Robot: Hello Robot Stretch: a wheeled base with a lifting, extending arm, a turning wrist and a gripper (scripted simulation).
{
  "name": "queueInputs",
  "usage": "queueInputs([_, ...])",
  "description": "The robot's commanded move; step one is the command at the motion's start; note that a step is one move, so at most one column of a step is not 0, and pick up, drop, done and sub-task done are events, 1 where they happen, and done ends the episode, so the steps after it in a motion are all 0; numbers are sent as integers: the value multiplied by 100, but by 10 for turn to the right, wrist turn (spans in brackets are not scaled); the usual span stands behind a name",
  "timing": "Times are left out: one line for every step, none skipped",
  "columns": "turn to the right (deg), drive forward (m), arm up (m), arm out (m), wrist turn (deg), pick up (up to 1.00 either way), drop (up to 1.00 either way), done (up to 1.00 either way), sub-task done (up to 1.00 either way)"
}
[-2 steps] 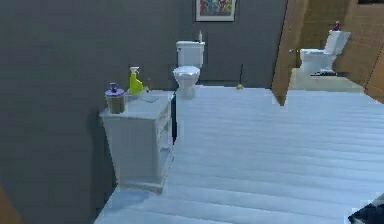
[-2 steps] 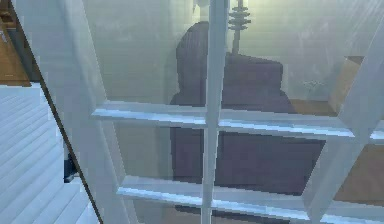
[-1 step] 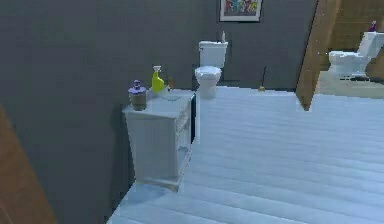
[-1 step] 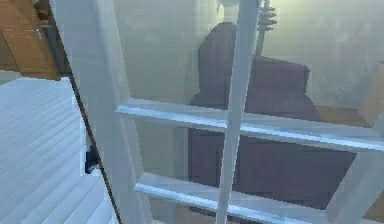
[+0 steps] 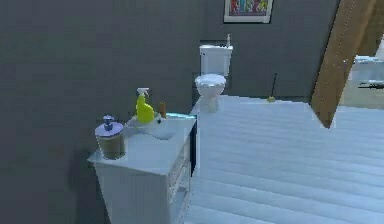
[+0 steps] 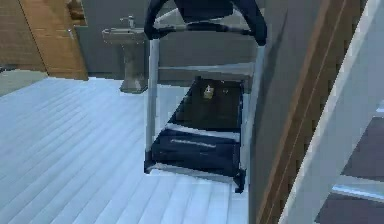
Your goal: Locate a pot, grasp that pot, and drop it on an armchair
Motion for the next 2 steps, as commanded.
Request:
queueInputs([450, 0, 0, 0, 0, 0, 0, 0, 0])
queueInputs([0, 100, 0, 0, 0, 0, 0, 0, 0])
